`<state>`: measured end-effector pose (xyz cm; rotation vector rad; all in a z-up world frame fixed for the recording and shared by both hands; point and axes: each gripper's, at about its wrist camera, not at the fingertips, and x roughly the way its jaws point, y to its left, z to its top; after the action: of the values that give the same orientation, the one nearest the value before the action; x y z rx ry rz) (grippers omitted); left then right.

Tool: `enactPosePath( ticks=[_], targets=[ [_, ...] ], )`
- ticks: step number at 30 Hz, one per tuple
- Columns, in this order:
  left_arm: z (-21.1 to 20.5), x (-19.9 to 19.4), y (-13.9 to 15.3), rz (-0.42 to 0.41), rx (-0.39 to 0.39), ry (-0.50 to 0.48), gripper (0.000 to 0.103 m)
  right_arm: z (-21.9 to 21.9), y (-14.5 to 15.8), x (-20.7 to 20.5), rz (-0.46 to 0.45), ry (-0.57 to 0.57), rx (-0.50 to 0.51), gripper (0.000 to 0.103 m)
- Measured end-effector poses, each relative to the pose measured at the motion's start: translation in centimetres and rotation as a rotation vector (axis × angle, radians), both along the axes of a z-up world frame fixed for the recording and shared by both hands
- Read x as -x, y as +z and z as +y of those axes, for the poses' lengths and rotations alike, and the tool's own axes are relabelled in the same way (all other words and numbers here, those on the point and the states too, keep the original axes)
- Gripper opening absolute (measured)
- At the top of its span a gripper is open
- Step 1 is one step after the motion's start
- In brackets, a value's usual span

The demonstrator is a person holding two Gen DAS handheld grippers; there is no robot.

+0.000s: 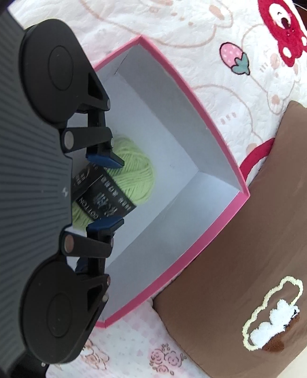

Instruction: Organize objects

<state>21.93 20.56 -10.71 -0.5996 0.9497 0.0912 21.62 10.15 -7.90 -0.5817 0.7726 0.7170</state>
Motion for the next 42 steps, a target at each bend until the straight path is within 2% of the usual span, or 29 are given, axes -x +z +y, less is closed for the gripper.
enactPosePath(
  ticks=[2, 6, 9, 10, 14, 21, 24, 26, 28, 31, 34, 35, 38, 42],
  targets=[
    [0.0, 0.0, 0.0, -0.004, -0.003, -0.005, 0.044, -0.5, 0.2, 0.1, 0.022, -0.02, -0.014, 0.06],
    [-0.1, -0.1, 0.1, -0.008, -0.004, -0.005, 0.043, -1.8, 0.1, -0.2, 0.115, -0.108, -0.048, 0.063],
    [-0.1, -0.1, 0.1, -0.011, -0.008, -0.011, 0.04, -2.5, -0.2, -0.9, 0.206, -0.168, -0.093, 0.057],
    [0.0, -0.1, 0.1, -0.014, -0.004, -0.012, 0.039, -2.5, -0.3, -1.2, 0.221, -0.185, -0.104, 0.046],
    [0.2, -0.1, 0.0, -0.026, 0.01, -0.012, 0.037, -2.5, -0.3, -1.6, 0.218, -0.236, -0.159, 0.043],
    [0.3, -0.6, -0.2, -0.021, -0.036, -0.007, 0.037, -0.2, -0.2, -0.9, 0.182, -0.218, -0.105, 0.044],
    [0.5, -0.3, -0.1, -0.023, -0.014, -0.009, 0.037, -0.4, 0.2, -0.2, 0.164, -0.222, -0.106, 0.044],
    [0.2, -0.1, 0.5, -0.045, -0.028, -0.025, 0.038, -1.3, 0.8, 0.5, 0.164, -0.227, -0.123, 0.046],
    [-0.3, 0.3, 1.5, -0.069, -0.064, -0.036, 0.045, -2.1, 1.5, 1.3, 0.156, -0.231, -0.128, 0.052],
    [-1.0, 0.6, 2.8, -0.067, -0.058, -0.065, 0.052, -9.8, 3.5, 5.4, 0.139, -0.262, -0.162, 0.064],
    [-2.2, 0.9, 4.1, -0.055, -0.073, -0.102, 0.057, -10.1, 4.8, 6.5, 0.151, -0.276, -0.192, 0.066],
    [-2.7, 1.1, 4.4, -0.052, -0.079, -0.118, 0.061, -11.1, 6.3, 6.5, 0.147, -0.278, -0.198, 0.07],
    [-3.9, 1.8, 5.6, -0.033, -0.096, -0.164, 0.066, -12.0, 8.0, 6.8, 0.137, -0.283, -0.221, 0.081],
    [-5.0, 3.3, 7.4, -0.02, -0.134, -0.221, 0.072, -10.6, 10.0, 6.6, 0.116, -0.284, -0.23, 0.087]
  ],
)
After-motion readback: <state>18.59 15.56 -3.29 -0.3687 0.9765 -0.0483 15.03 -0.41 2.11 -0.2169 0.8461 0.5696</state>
